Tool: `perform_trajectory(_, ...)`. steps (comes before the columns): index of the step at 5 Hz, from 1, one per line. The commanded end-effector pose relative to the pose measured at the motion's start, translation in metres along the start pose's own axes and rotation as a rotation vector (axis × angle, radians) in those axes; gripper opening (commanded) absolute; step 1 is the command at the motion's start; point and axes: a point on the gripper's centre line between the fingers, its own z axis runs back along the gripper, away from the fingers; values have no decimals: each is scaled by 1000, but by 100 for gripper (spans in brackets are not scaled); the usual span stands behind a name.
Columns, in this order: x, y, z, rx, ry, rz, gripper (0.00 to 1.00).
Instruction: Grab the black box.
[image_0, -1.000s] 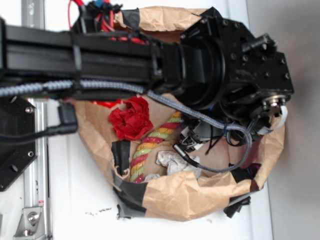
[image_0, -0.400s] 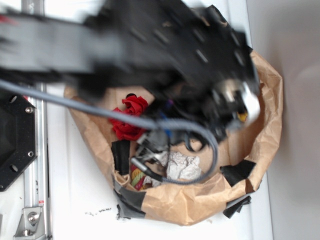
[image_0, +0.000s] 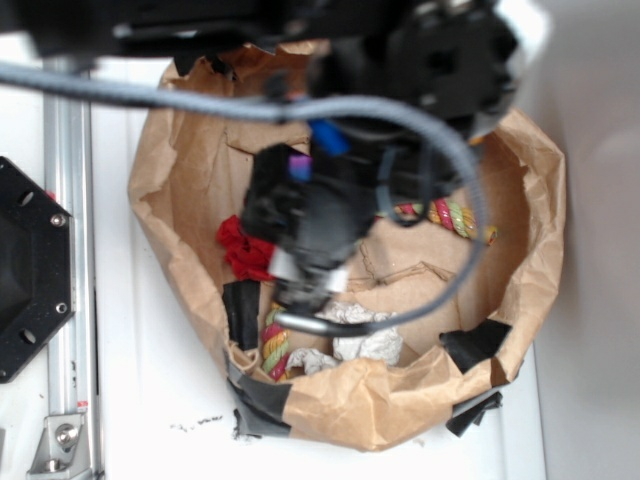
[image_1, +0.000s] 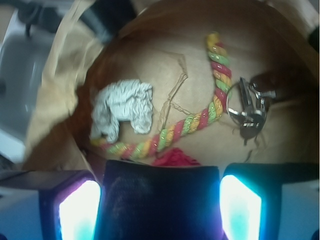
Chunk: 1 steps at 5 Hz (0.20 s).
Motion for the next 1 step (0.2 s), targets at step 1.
perform_trajectory(1,25,-14,11,20,-81,118,0)
